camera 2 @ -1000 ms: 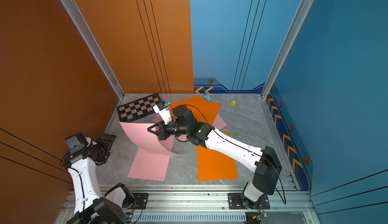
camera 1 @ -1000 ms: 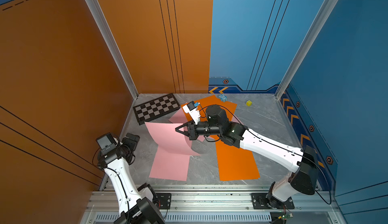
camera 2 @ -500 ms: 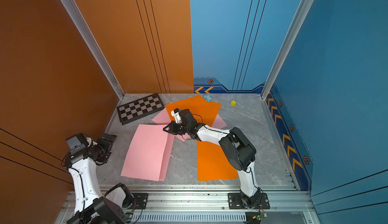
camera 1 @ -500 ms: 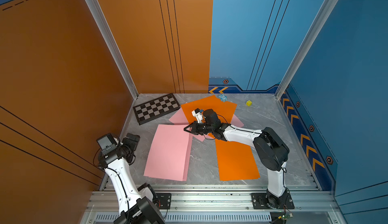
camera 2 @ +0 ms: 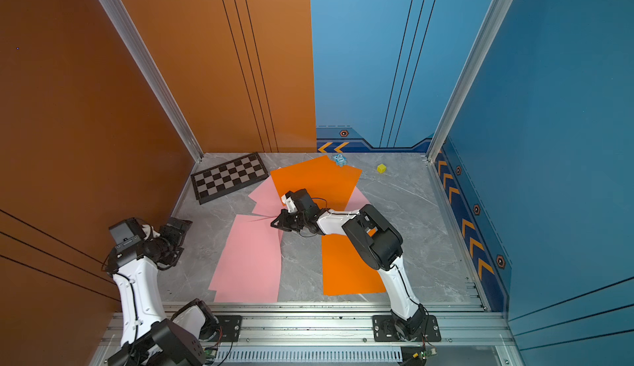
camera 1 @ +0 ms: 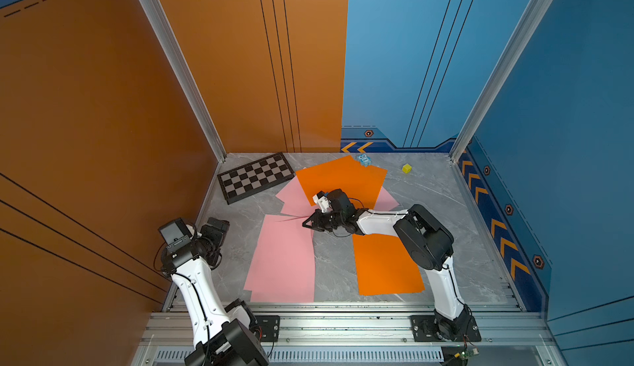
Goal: Sort the scattered colored papers by color
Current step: Place the colored paper.
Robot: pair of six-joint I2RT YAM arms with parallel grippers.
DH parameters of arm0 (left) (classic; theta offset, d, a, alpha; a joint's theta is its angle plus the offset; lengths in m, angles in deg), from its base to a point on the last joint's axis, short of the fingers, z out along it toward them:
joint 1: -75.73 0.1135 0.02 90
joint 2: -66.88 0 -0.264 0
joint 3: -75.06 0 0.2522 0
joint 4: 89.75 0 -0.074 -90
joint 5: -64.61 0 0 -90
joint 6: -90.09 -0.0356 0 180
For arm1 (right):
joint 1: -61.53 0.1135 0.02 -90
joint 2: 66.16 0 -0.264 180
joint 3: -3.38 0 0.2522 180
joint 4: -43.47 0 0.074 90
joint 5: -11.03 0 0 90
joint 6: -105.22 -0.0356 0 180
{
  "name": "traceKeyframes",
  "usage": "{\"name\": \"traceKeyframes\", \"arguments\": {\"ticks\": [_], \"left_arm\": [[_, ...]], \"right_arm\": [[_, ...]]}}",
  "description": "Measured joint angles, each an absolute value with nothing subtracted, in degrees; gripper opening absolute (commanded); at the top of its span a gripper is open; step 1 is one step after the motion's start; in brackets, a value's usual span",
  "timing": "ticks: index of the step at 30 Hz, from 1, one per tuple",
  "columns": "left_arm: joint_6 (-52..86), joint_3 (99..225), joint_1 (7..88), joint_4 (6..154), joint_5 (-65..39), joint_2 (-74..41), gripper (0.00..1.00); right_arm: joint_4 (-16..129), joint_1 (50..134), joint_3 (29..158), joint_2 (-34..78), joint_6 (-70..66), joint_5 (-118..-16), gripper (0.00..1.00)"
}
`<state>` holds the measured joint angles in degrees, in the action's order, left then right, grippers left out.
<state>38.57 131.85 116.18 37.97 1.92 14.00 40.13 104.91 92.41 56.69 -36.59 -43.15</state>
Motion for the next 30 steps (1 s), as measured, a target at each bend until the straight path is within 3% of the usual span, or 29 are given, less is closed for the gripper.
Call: {"name": "traceKeyframes", "arguments": {"ticks": [30], "left_arm": [[38.7,131.1,116.2,39.1,2.4,13.8,0.98]], "right_arm": [[38.8,103.3,97.7,59.9,-36.9,-44.6,0.00]]}}
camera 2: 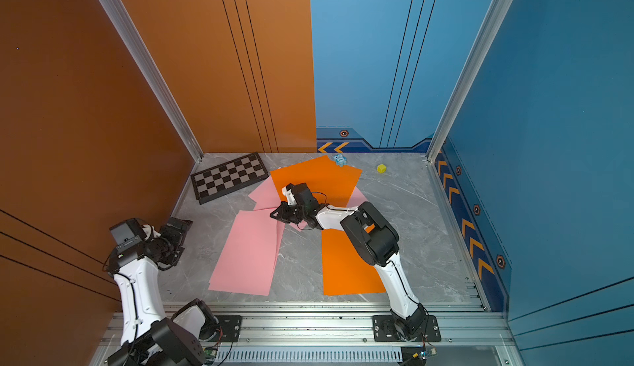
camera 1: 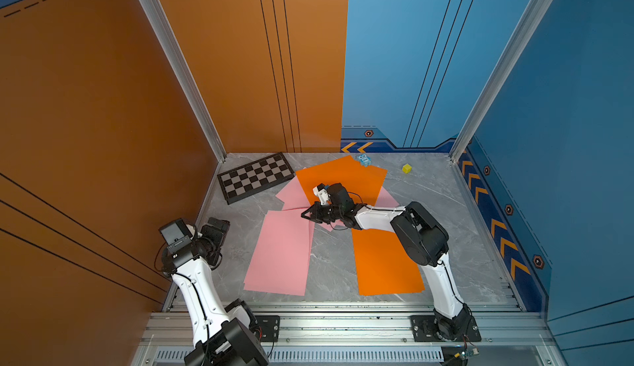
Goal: Sort the scattered colored papers by color
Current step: Place the colored paper.
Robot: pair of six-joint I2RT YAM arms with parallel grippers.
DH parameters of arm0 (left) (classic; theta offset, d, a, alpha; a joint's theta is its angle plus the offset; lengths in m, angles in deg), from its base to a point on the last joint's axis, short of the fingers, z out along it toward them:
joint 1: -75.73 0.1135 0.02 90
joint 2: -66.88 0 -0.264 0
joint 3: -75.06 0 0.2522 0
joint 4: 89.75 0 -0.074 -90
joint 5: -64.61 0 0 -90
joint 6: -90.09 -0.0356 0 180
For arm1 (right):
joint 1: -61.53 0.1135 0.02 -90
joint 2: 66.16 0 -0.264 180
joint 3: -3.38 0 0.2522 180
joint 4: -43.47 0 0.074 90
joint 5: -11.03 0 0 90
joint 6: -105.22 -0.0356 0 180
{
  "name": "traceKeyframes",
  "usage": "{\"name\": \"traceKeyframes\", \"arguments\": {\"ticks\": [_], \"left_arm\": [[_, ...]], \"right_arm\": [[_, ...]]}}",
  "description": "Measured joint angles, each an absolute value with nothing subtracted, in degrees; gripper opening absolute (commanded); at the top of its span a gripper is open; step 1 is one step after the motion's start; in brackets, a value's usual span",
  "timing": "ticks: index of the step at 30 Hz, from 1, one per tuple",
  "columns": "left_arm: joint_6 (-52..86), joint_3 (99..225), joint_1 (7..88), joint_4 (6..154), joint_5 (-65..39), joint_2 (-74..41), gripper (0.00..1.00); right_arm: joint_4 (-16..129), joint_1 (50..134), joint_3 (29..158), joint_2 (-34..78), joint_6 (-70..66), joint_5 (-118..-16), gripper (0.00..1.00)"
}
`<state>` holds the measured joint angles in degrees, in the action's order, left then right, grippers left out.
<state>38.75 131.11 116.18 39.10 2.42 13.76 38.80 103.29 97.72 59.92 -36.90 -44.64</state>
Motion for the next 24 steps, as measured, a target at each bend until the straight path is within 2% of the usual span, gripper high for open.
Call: {"name": "traceKeyframes", "arguments": {"ticks": [3,4,9,14,16,20,24], "left_arm": [[38.8,131.1,116.2,39.4,2.7,13.5,0.98],[38.8,131.1,116.2,39.4,2.8,13.4,0.98],[38.8,131.1,116.2,39.5,2.8,13.4,0.98],[38.8,131.1,115.3,39.5,3.4,13.4,0.98],[38.8,131.1,114.2,39.5,3.4,13.4,0.98],[39.1,131.7,108.9,39.5,2.4,13.4,0.98],[40.1,133.4,99.2,41.2,-0.6,13.3,0.98]], "right_arm": [[39.3,103.3,97.7,59.9,-36.5,-44.7,0.01],[39.7,103.3,97.7,59.9,-36.2,-44.7,0.04],[42.3,103.3,97.7,59.9,-34.4,-45.1,0.35],[48.4,103.4,98.7,59.8,-31.1,-47.8,0.72],[52.4,103.5,99.5,59.0,-29.0,-50.0,0.80],[60.8,103.3,99.6,53.3,-24.5,-55.7,0.89],[63.5,101.3,99.2,45.1,-22.0,-58.8,0.92]]}}
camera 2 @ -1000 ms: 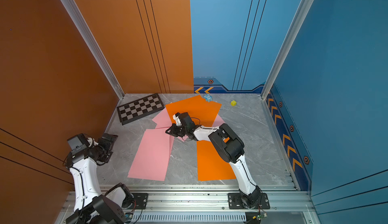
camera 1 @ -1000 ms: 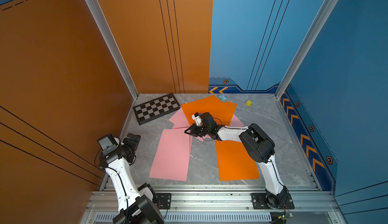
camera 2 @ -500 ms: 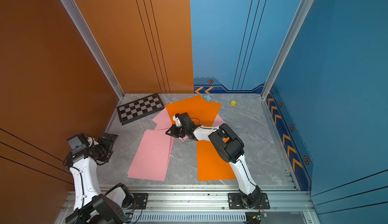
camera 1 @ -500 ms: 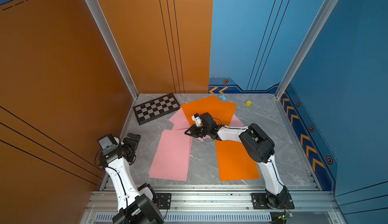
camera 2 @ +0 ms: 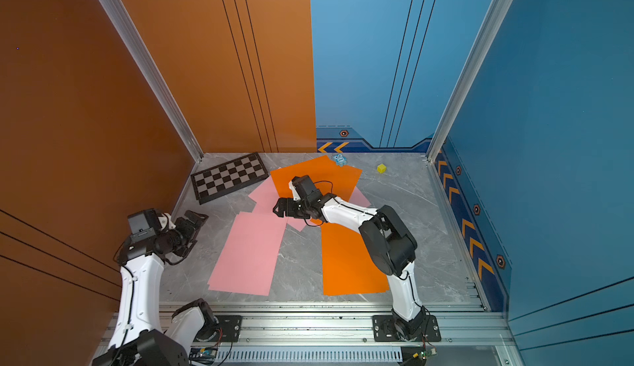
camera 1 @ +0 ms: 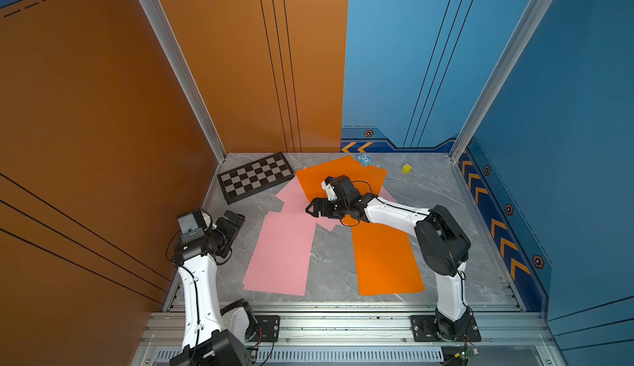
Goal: Sort the scattered colored papers by color
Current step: Place the colored paper.
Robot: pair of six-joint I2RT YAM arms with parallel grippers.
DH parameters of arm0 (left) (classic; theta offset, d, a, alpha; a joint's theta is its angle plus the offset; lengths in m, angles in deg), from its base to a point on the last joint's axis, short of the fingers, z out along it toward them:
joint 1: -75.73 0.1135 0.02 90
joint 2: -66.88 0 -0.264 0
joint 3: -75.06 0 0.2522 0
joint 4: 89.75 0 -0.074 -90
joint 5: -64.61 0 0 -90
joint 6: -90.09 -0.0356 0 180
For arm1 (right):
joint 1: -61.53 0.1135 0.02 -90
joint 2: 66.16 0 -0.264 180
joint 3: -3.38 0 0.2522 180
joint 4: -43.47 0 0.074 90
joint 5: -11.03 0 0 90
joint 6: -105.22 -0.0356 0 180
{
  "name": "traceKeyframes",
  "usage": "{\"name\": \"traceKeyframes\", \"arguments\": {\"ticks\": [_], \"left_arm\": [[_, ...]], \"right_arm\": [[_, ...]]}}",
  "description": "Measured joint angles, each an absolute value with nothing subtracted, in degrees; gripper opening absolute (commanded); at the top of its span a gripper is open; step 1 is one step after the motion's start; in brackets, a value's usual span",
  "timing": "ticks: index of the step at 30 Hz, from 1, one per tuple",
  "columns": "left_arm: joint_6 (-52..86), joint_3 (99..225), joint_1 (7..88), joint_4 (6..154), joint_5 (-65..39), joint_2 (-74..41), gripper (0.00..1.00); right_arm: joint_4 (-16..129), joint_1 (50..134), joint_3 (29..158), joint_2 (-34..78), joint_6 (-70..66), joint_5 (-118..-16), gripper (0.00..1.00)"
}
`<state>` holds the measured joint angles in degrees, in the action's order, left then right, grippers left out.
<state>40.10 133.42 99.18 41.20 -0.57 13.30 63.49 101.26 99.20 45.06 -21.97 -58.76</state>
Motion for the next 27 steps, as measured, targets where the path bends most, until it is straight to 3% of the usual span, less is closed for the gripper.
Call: {"name": "traceKeyframes", "arguments": {"ticks": [6,13,27], "left_arm": [[41.9,138.3,84.3,48.0,-3.9,6.6,0.98],[37.7,154.1,70.2,53.0,-4.4,-15.1,0.98],[25.8,187.1,59.2,55.7,-2.7,-51.0,0.98]], "right_arm": [[64.5,93.4,98.3,39.4,-20.0,-61.0,0.96],[67.7,85.8,97.0,42.0,-20.2,-60.9,0.98],[67.3,79.3,102.5,53.7,-28.2,-56.6,0.99]]}}
